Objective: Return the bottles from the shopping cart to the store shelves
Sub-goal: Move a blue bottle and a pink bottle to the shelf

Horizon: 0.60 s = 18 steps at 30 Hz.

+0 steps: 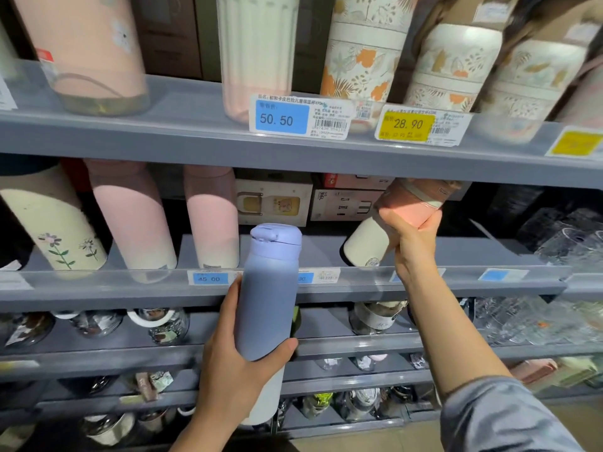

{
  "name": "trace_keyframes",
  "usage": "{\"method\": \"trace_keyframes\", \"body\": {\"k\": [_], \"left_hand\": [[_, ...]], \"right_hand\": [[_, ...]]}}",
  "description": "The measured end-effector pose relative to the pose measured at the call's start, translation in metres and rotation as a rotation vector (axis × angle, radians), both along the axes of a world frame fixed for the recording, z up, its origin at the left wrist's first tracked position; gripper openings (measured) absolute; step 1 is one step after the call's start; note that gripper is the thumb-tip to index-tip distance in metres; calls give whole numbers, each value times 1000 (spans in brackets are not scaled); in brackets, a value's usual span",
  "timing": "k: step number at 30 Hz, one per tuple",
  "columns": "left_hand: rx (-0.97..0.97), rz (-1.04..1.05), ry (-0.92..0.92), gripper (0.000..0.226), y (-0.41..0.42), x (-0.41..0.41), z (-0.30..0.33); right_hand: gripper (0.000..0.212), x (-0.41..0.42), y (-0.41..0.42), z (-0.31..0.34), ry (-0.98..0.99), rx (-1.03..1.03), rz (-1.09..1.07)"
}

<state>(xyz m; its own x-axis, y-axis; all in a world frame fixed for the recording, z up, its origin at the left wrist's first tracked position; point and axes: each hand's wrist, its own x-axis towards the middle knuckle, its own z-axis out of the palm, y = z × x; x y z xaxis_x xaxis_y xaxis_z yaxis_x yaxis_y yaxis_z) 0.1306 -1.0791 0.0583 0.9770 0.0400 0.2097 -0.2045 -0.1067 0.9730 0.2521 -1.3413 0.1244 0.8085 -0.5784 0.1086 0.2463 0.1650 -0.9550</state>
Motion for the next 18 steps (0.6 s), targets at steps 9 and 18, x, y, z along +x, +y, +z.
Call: {"method": "trace_keyframes", "body": {"k": [9,18], "left_hand": [[-30,-12,11,107,-3,-3,-2],[27,-1,6,103,-6,-3,1]], "right_hand": [[76,6,10,-7,31,-252,-48],[82,3,-3,-10,78,-453,-40]]}}
